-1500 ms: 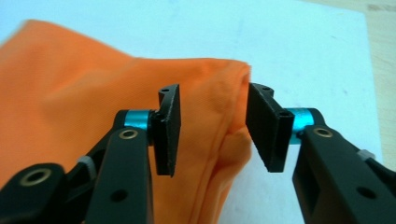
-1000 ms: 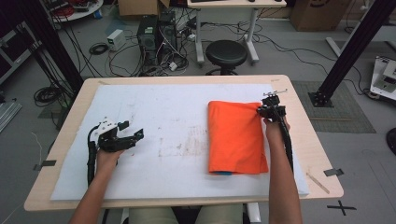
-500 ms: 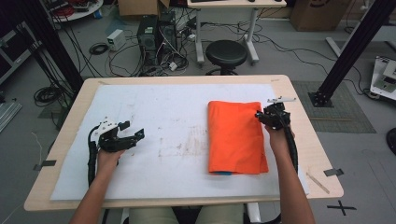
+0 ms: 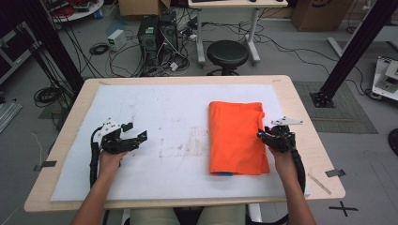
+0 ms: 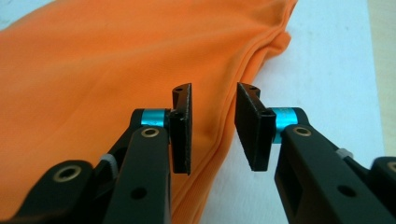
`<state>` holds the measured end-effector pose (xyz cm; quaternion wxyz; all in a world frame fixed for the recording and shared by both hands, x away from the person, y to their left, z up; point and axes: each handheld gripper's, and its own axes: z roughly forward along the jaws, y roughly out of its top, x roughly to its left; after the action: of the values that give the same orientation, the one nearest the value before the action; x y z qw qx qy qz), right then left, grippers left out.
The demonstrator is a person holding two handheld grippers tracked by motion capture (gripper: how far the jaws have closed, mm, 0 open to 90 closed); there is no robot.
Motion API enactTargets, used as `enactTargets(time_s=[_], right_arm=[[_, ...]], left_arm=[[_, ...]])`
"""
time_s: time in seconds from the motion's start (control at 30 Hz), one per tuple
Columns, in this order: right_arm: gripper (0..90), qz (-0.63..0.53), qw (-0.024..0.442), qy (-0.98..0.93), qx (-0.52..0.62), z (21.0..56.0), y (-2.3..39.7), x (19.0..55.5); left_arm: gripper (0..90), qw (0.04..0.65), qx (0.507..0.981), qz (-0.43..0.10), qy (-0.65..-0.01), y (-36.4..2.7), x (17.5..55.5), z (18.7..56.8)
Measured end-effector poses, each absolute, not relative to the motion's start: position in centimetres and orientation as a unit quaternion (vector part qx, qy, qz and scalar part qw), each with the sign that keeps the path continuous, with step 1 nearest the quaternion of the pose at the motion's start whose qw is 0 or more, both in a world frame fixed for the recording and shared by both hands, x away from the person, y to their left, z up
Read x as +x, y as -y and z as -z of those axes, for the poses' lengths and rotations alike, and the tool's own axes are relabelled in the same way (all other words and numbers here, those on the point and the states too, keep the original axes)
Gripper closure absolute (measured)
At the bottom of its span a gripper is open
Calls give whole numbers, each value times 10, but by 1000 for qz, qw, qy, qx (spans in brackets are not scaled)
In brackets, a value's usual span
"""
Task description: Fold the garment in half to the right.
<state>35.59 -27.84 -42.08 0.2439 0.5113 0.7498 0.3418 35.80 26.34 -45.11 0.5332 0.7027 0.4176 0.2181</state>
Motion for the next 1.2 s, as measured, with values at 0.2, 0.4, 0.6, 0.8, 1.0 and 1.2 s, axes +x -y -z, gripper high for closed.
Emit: enactTargets(time_s=[0.2,0.4,0.6,0.8,1.0,1.2], right_arm=[[691,-328,222,-764,510,421,278,336],[720,-296,195,-775,523,428,274,331],[866,-300,190,-775,523,431,273,334],[874,-298,227,-763,526,418,282,329],[769,-288,221,-764,533,421,284,332],[666,-307,223,-758,530,418,286,316]], left_arm=[[217,533,702,-217,-419,-263,358,452],[218,532,703,-217,-419,-263,358,452],[218,534,702,-216,-419,-263,358,452],[218,534,701,-216,-420,-263,358,452],[218,533,702,-217,-420,-263,358,452],[218,533,701,-217,-421,-263,358,452]])
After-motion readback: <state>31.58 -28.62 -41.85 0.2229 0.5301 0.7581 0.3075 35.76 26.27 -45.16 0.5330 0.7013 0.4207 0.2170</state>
